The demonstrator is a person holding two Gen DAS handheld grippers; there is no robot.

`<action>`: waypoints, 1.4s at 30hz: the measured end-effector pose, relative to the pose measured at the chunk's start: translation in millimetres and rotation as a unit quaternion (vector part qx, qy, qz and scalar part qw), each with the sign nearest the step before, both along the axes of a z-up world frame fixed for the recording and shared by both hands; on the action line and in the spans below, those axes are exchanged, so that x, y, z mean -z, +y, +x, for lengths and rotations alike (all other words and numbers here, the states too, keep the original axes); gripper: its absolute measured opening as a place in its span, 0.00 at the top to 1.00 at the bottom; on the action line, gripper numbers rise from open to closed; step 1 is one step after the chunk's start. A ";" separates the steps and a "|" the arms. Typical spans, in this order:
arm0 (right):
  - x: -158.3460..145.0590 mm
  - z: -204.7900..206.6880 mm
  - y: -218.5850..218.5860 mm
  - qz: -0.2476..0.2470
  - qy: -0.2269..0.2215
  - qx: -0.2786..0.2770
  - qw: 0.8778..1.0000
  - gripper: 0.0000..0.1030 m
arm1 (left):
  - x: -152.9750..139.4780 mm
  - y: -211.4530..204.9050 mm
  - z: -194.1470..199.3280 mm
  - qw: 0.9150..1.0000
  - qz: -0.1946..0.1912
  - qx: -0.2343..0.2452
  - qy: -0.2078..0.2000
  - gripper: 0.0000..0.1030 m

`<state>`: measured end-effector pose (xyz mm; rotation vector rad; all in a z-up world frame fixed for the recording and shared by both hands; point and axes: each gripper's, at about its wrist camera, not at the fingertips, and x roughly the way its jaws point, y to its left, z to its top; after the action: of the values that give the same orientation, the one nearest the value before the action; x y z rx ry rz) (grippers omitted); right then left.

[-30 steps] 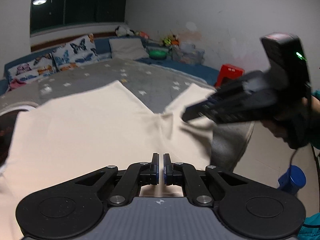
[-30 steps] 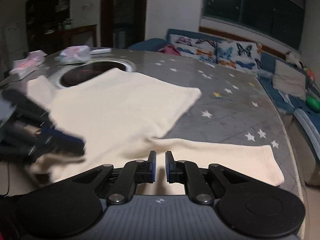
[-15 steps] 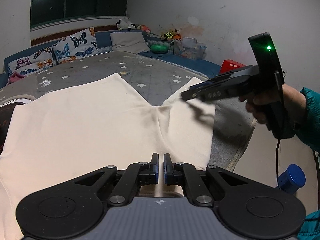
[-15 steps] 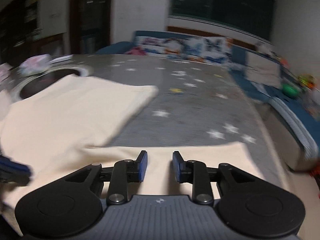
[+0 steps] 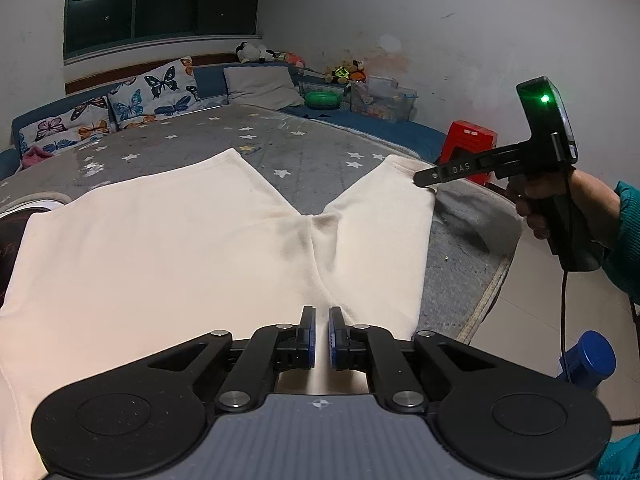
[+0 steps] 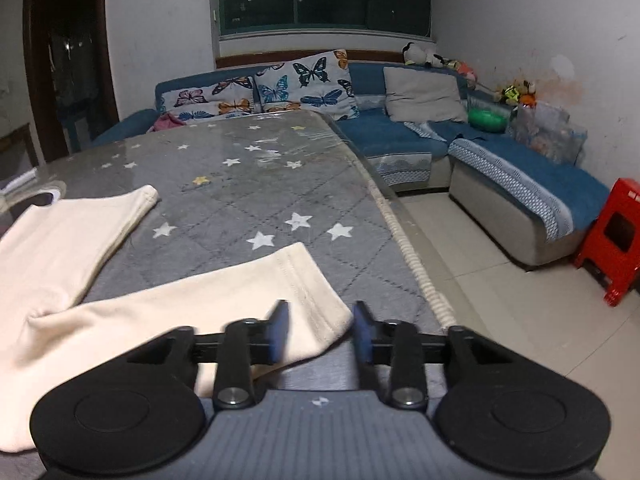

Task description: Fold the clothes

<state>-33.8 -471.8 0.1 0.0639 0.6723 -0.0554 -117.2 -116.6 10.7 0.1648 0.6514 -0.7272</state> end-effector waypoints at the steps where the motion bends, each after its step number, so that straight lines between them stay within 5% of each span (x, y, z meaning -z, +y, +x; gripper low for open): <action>1: -1.2 -1.0 1.6 -0.003 -0.001 0.000 1.000 0.93 | 0.2 -1.0 0.1 1.000 0.000 -0.001 0.000 0.93; 10: -10.2 -10.2 -17.4 -0.021 -0.012 0.048 0.999 0.93 | 0.4 -10.9 5.3 1.000 -0.014 -0.011 0.008 0.92; 14: -3.2 -12.3 -20.5 -0.003 -0.004 0.049 0.999 0.92 | -2.8 -6.3 4.5 1.000 -0.018 -0.019 0.008 0.76; 19: -21.3 -20.0 -17.5 0.008 -0.030 0.039 0.999 0.93 | -6.3 2.0 1.0 0.999 -0.021 -0.027 0.001 0.74; 31: -123.6 -37.4 67.4 0.027 -0.114 -0.147 0.982 0.93 | -12.5 36.0 -11.4 0.997 -0.031 -0.066 -0.014 0.69; 42: -145.0 -28.1 188.4 0.019 -0.106 -0.307 0.946 0.93 | -14.8 84.3 -21.1 0.991 -0.051 -0.126 -0.021 0.64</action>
<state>-61.9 -283.4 145.1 -0.1039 0.4538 0.5586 -138.2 -32.4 25.5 0.0028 0.5811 -0.5110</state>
